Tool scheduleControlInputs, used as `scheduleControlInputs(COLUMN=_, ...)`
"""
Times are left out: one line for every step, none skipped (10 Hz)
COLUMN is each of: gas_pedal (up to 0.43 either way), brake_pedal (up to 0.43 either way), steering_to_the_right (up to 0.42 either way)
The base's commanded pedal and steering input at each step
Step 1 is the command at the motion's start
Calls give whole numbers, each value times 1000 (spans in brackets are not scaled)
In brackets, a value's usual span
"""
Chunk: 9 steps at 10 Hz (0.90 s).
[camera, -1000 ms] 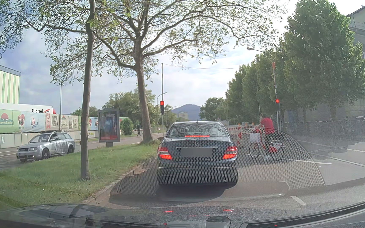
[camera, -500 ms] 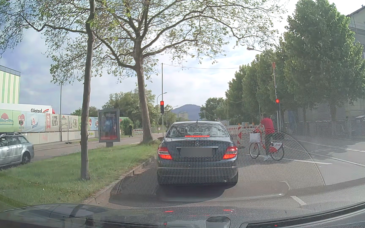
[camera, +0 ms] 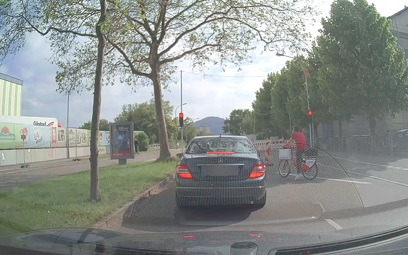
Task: Follow the waypoints while adhering to traffic rules and regulations
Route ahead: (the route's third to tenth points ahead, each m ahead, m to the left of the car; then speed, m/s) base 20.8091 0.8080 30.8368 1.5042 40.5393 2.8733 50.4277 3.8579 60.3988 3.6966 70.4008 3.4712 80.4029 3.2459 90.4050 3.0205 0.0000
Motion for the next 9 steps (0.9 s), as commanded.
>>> scheduleControlInputs(gas_pedal=0, brake_pedal=207, steering_to_the_right=-1)
scheduleControlInputs(gas_pedal=0, brake_pedal=207, steering_to_the_right=-1)
scheduleControlInputs(gas_pedal=0, brake_pedal=207, steering_to_the_right=-1)
scheduleControlInputs(gas_pedal=0, brake_pedal=207, steering_to_the_right=-1)
scheduleControlInputs(gas_pedal=0, brake_pedal=207, steering_to_the_right=-1)
scheduleControlInputs(gas_pedal=0, brake_pedal=207, steering_to_the_right=-1)
scheduleControlInputs(gas_pedal=0, brake_pedal=207, steering_to_the_right=-1)
scheduleControlInputs(gas_pedal=0, brake_pedal=207, steering_to_the_right=-1)
scheduleControlInputs(gas_pedal=0, brake_pedal=207, steering_to_the_right=-1)
